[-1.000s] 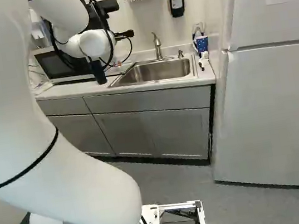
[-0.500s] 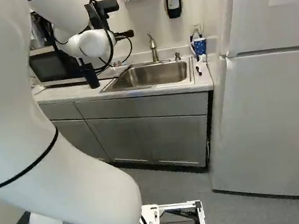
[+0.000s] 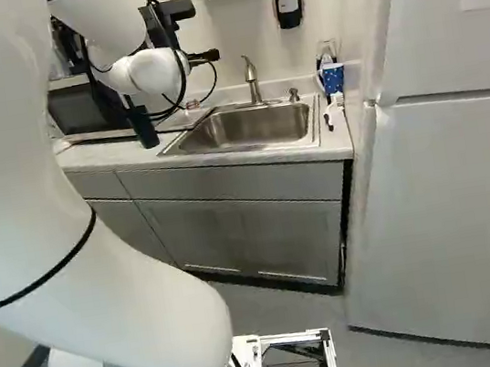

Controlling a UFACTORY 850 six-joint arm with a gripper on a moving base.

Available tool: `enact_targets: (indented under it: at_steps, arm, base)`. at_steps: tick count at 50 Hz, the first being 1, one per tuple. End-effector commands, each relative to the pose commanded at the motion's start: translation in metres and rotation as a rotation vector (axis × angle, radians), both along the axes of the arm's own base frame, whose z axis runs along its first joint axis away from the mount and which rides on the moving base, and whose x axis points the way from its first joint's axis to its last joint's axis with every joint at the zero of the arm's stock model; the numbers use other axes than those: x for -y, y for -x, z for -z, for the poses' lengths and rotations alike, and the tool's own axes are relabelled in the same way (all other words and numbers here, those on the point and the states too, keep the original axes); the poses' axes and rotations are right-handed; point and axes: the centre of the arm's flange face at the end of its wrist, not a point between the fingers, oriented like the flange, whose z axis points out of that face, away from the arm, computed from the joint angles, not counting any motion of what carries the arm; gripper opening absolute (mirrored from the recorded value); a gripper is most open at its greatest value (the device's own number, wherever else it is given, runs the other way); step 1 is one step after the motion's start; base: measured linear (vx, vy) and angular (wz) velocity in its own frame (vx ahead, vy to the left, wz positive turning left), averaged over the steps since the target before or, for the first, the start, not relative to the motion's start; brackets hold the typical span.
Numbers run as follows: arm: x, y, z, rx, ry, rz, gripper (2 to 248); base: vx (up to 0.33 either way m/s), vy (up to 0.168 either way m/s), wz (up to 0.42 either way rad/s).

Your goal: Rinse the cup and place it in the tray

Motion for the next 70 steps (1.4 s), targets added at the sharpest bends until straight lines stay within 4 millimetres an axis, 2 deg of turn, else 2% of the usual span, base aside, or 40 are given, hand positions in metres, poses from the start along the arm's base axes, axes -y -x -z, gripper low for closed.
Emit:
enact_targets:
  at_steps: [70]
  arm:
    - [0.0,0.0,0.0,0.0,0.0,0.0,247]
  base:
    - [0.072,-0.055,0.143]
